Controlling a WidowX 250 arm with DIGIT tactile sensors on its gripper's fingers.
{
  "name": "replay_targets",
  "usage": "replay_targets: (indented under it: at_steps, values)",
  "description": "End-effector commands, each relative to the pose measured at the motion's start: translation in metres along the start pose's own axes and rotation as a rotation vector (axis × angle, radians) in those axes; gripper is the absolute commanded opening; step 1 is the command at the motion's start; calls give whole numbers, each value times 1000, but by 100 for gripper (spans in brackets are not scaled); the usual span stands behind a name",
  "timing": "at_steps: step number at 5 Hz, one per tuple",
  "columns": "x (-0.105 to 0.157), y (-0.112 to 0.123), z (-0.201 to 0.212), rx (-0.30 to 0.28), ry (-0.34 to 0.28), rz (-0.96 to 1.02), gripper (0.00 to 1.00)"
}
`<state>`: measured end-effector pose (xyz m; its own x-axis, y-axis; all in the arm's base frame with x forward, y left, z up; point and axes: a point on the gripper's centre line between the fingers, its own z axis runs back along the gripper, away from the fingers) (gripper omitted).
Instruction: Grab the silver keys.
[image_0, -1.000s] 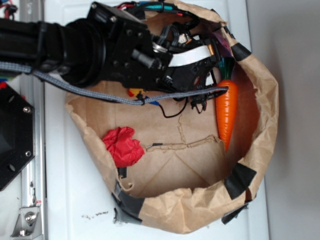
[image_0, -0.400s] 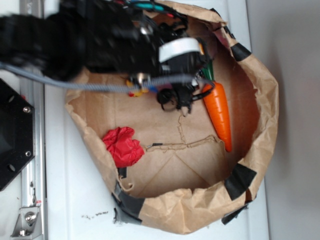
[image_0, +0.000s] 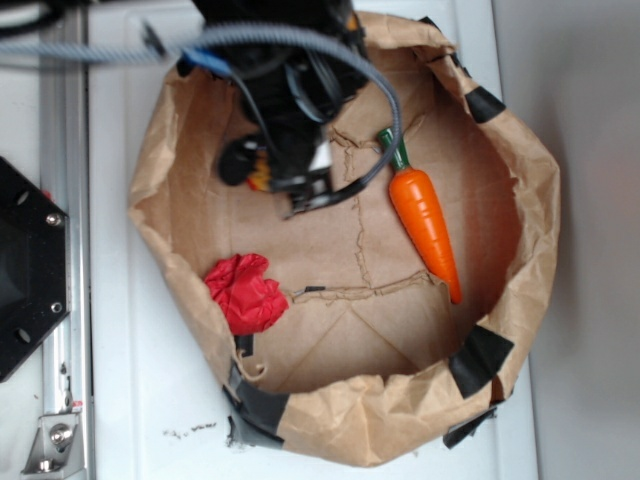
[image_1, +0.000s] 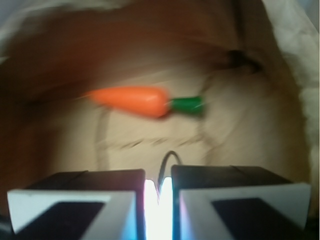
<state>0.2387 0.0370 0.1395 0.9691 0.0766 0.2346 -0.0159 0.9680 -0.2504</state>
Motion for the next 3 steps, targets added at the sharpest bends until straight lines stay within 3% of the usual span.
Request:
replay_targets:
  at_steps: [1,3]
  values:
    - [31,-20,-11,144,-47,24,0]
    - [35,-23,-25,182,-63,37,0]
